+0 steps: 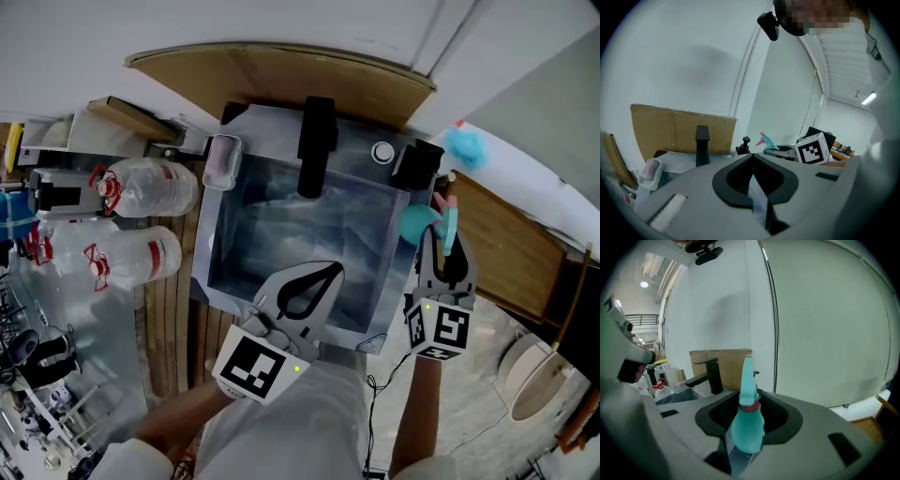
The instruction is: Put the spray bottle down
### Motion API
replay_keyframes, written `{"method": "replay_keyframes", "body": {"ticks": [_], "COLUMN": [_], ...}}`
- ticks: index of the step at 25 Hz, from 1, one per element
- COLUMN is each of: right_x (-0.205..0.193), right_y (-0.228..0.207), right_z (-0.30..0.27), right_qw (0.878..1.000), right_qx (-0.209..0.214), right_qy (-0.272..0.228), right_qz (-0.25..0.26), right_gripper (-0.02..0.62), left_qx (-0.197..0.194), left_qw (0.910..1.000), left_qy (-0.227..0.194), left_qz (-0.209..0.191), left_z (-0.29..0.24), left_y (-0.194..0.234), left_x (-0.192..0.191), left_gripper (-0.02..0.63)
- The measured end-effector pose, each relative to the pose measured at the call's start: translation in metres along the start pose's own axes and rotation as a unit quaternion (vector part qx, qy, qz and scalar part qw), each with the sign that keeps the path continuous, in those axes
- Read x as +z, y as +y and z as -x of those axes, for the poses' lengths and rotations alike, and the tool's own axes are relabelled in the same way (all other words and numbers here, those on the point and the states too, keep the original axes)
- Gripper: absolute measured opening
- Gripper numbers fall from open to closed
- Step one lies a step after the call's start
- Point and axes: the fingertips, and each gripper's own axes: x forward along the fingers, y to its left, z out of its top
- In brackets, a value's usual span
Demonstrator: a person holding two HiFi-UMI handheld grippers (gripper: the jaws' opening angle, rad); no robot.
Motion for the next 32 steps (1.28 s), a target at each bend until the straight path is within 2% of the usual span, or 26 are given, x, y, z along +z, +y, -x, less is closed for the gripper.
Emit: {"method": "replay_keyframes", "body": {"ticks": [9,16,24,29,32], "right_x": [-0.001,0.013,0.048,0.071,0.084], "right_y": [0.002,0.004,0.014,0.037,0.056], "right_z": [0.007,0.039,0.098,0.134,0.153], "right_qw": [1.000,1.000,0.998,0.997,0.996], "right_qx": [0.007,-0.006,-0.037,-0.032,-0.020], "right_qy": [0.005,-0.010,-0.044,-0.062,-0.072], "right_qz": [-0.012,-0.003,0.016,0.026,0.038], "right_gripper": [0.178,0.179,0.178,0.175,0.146], "left_qx": [0.004,0.013,0.020,0.021,0.027], "left_qw": [1.0000,0.9998,0.9991,0.9987,0.9981], "left_qy": [-0.001,-0.016,-0.037,-0.045,-0.055], "left_qz": [-0.002,-0.001,-0.005,-0.014,-0.011], "left_z": [0.011,0.029,0.064,0.090,0.106], "left_y": [-0.003,-0.007,-0.013,-0.016,-0.016], "left_x": [-0.001,0.006,0.013,0.016,0.021], "left_gripper": [0.005,0.005,0.005,0.005,0.005]}}
